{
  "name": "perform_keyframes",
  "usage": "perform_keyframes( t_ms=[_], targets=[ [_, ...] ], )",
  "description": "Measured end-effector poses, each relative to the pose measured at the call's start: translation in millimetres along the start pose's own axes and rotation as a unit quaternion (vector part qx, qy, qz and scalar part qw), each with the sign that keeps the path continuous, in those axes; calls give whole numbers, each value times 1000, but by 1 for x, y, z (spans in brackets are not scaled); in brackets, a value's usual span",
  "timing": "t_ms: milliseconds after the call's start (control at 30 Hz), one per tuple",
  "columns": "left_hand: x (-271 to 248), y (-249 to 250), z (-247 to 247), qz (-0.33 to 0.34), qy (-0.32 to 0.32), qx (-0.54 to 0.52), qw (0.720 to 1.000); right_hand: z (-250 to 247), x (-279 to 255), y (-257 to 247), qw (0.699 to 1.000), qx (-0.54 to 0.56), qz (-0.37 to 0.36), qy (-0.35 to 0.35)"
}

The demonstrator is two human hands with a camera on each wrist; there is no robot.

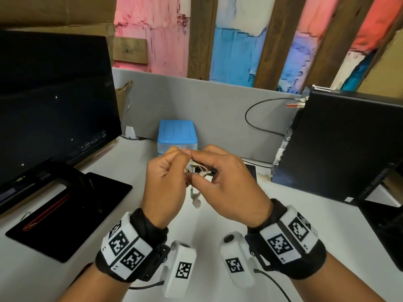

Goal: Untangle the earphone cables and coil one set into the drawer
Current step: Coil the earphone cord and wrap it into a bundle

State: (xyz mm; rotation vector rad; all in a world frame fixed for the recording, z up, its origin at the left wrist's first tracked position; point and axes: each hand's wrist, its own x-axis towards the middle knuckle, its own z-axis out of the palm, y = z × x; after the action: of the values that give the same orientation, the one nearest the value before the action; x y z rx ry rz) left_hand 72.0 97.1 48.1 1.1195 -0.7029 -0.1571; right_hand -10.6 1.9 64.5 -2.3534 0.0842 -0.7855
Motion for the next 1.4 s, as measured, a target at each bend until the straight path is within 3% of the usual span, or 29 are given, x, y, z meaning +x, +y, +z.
perform_keyframes(
  t_ms=[267, 467, 633, 733, 933, 1133, 1200, 1300, 1367, 1400],
  targets=[
    [2, 2, -5, 25, 48, -4, 999, 8, 2, -10, 990, -97, -91, 37],
    [9, -3, -8, 3, 67, 14, 998, 2, 14, -18, 969, -223, -104, 24],
    [7, -8, -5, -15, 49, 46, 998, -5, 18, -18, 975, -210, -41, -68],
    [4, -15, -2, -15, 24, 77, 997, -8, 17, -22, 968, -235, -15, -86],
    [3, -32, -7, 36, 7, 181, 983, -17, 17, -22, 973, -187, 69, -117],
    [3, -34, -7, 42, -4, 182, 982, -20, 19, -19, 975, -153, 81, -140],
    [2, -34, -6, 28, -8, 167, 986, -22, 21, -17, 975, -144, 86, -144],
    [2, -31, -2, -23, 15, 63, 998, -28, 26, -13, 979, -108, 109, -137],
    [4, -32, -1, -98, 15, -22, 995, -34, 31, -13, 982, -66, 118, -130],
    [5, -32, -1, -149, -17, -65, 987, -37, 32, -13, 984, -48, 117, -124]
  ],
)
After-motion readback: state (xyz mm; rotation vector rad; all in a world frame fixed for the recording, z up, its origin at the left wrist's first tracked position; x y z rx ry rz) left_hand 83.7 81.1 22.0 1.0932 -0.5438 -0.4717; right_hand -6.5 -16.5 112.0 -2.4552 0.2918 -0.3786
